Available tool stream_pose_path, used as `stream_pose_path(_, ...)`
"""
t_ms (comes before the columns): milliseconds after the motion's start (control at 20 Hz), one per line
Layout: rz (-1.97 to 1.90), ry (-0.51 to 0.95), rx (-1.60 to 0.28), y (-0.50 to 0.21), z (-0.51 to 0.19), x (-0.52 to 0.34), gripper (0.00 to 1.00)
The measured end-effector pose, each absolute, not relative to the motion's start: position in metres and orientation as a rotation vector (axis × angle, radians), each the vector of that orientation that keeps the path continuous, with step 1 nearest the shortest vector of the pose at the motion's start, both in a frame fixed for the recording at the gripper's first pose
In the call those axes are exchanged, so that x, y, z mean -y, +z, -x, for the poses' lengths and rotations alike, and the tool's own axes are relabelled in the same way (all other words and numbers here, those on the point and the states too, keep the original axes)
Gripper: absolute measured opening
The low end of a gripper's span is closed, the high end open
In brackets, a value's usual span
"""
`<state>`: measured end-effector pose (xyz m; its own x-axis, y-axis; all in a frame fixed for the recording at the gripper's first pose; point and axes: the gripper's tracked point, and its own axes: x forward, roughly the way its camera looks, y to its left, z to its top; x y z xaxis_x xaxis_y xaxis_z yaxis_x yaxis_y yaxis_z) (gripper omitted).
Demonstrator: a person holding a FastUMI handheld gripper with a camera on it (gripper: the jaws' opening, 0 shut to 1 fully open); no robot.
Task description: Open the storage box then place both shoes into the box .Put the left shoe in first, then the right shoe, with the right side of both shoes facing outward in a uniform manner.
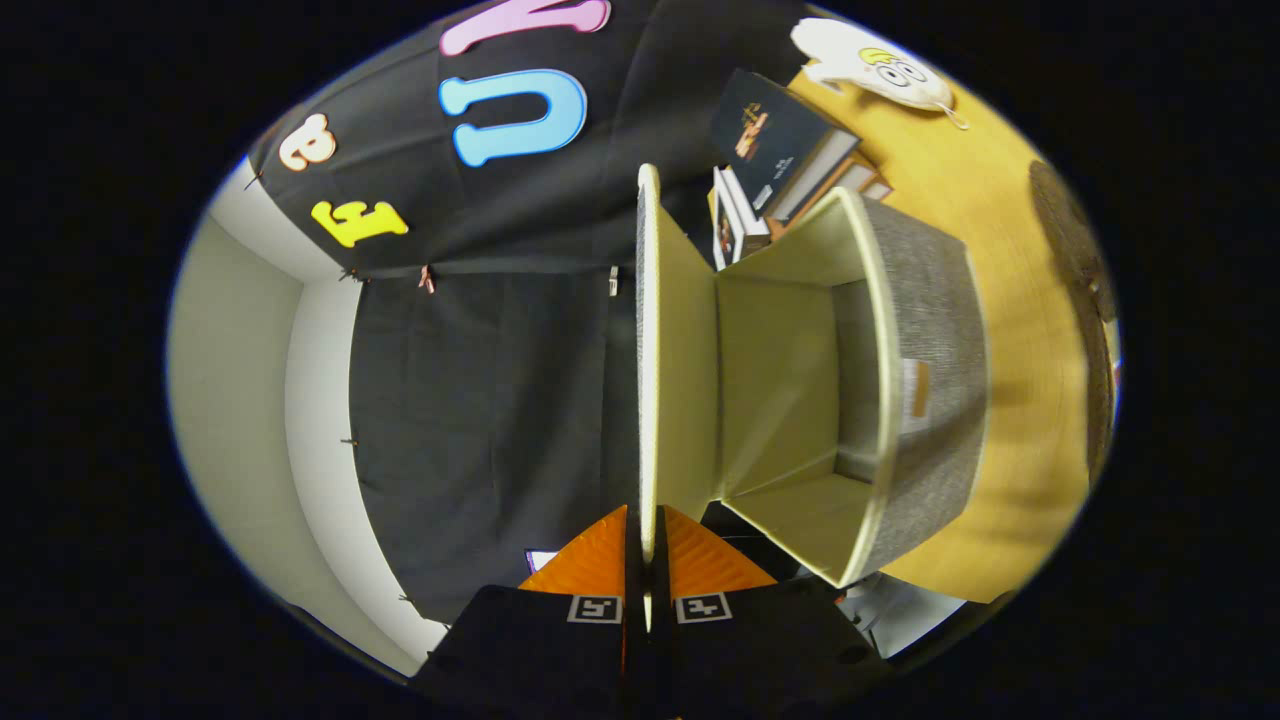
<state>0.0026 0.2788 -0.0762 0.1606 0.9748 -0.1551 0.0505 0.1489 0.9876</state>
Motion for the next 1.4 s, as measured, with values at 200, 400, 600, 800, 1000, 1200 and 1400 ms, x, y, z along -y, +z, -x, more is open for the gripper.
stream_pose_path(200,-1.132,1.009,-1.154,-0.048,0.001,-0.323,0.05)
stream_pose_path(400,-1.058,1.042,-1.133,-0.031,0.004,-0.377,0.05)
stream_pose_path(600,-1.040,1.023,-1.132,-0.025,-0.003,-0.426,0.05)
stream_pose_path(800,-1.005,0.974,-1.142,-0.034,-0.012,-0.477,0.05)
stream_pose_path(1000,-0.929,0.941,-1.162,-0.053,-0.019,-0.518,0.05)
stream_pose_path(1200,-0.879,0.883,-1.118,-0.065,-0.025,-0.528,0.08)
stream_pose_path(1400,-0.738,0.852,-1.010,-0.070,-0.035,-0.489,0.78)
